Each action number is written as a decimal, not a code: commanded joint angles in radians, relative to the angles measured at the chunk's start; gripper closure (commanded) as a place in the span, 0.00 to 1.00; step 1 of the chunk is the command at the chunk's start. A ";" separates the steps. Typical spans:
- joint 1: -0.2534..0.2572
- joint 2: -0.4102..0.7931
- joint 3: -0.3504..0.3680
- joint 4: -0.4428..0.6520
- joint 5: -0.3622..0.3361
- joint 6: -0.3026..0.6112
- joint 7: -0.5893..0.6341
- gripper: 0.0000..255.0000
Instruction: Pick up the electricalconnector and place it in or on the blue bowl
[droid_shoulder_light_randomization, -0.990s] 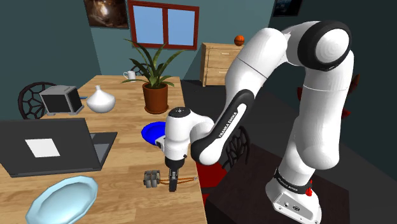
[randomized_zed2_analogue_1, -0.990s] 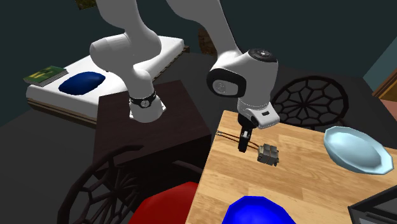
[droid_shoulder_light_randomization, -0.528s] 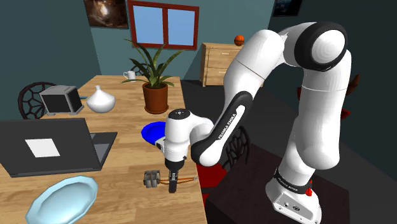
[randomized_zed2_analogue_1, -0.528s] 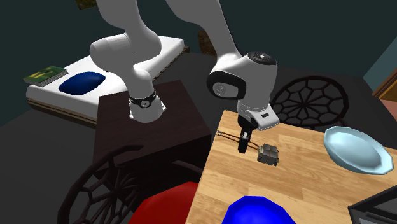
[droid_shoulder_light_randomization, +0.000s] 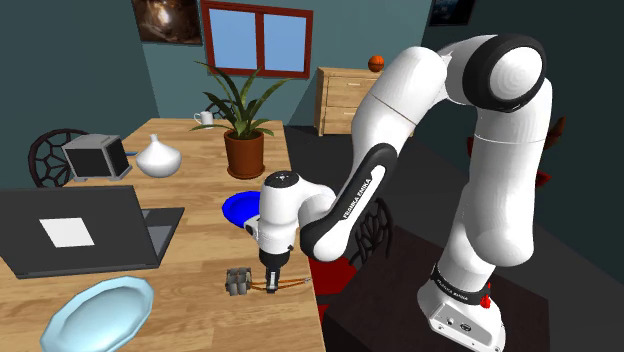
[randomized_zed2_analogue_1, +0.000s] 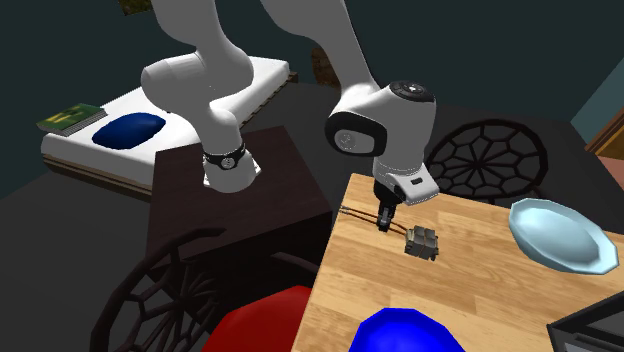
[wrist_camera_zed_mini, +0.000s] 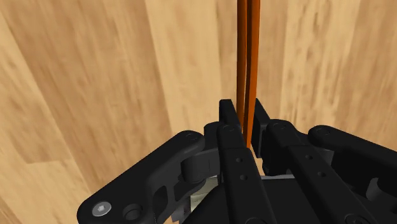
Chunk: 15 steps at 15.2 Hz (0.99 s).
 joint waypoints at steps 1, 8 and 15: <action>0.000 0.000 0.000 0.000 0.000 0.000 0.000 1.00; -0.021 -0.071 0.032 -0.001 0.069 -0.063 -0.050 1.00; -0.033 -0.165 0.055 0.009 0.153 -0.158 -0.109 1.00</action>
